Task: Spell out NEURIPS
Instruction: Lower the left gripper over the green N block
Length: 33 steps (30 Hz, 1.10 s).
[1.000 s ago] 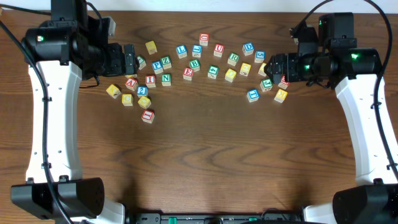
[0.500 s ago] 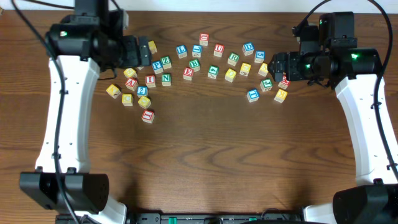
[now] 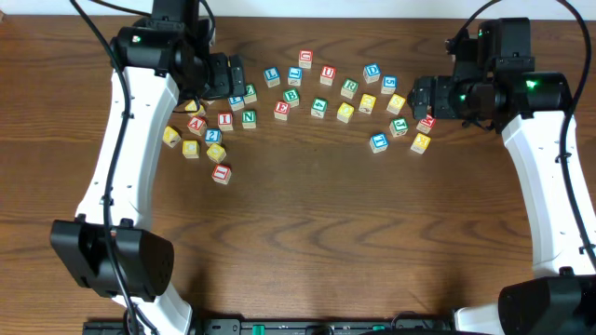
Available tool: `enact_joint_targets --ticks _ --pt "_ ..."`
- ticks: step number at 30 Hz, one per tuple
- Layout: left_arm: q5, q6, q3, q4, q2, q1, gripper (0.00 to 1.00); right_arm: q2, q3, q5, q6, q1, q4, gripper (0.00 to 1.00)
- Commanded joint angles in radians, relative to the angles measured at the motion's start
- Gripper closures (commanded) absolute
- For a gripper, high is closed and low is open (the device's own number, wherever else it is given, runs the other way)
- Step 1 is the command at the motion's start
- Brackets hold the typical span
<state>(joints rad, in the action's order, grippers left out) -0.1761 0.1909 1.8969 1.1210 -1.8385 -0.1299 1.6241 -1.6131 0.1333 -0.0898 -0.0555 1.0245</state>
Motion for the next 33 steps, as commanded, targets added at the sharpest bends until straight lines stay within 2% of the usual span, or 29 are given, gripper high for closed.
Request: enact_joint_targets --ticks 1,15,33 --pt "0.057 0.052 0.022 0.000 -0.007 -0.022 0.03 -0.002 -0.021 -0.030 -0.045 0.009 0.000 0.01" --pt "0.088 0.074 0.022 -0.039 -0.066 -0.079 0.06 -0.002 -0.021 -0.030 -0.044 0.009 0.001 0.01" --pt "0.091 0.098 0.022 -0.039 -0.116 -0.081 0.09 -0.002 -0.021 -0.030 -0.044 0.009 0.020 0.01"
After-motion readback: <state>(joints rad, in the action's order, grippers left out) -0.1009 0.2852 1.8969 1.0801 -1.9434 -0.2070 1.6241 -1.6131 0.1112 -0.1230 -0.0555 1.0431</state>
